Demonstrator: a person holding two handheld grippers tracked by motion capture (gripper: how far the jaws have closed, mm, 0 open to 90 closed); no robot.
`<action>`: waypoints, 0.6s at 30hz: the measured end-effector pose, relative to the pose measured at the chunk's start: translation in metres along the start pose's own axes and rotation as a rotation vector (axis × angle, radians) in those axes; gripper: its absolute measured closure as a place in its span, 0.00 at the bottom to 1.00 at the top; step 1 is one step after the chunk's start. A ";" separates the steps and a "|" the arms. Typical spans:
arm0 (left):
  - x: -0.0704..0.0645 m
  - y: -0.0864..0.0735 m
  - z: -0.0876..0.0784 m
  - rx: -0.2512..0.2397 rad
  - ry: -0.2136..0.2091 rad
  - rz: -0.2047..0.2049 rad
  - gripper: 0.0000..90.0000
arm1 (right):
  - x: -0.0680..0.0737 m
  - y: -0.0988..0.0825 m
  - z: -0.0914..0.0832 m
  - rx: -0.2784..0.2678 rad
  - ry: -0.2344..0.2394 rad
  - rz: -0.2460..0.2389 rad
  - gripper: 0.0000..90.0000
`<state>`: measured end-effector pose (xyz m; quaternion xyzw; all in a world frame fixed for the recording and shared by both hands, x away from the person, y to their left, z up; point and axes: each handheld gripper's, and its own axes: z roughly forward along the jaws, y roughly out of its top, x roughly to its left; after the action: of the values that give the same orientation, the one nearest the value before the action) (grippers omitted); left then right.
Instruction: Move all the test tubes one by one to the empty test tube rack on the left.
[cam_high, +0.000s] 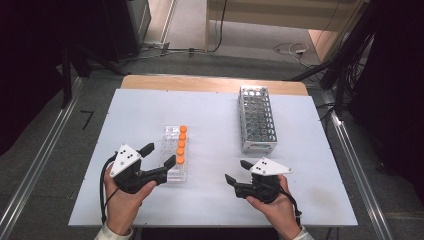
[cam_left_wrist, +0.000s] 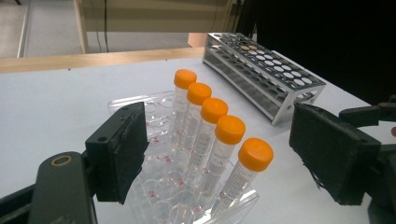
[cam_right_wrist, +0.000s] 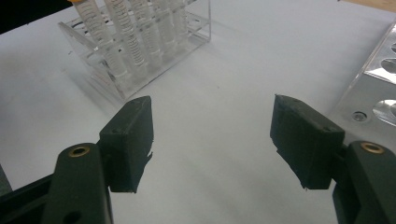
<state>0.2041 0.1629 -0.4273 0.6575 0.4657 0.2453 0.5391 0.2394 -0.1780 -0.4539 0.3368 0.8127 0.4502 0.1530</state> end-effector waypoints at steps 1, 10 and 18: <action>0.001 -0.001 -0.001 0.004 0.002 0.003 0.22 | -0.001 0.000 -0.001 0.000 -0.002 -0.001 0.32; 0.009 -0.008 -0.006 0.006 0.029 -0.004 0.22 | -0.011 -0.004 -0.008 -0.008 -0.031 0.022 0.31; 0.018 -0.017 -0.012 0.017 0.055 -0.010 0.22 | -0.025 -0.008 -0.019 -0.018 -0.068 0.042 0.31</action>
<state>0.1963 0.1838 -0.4427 0.6530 0.4856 0.2566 0.5215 0.2434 -0.2102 -0.4519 0.3676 0.7957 0.4487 0.1741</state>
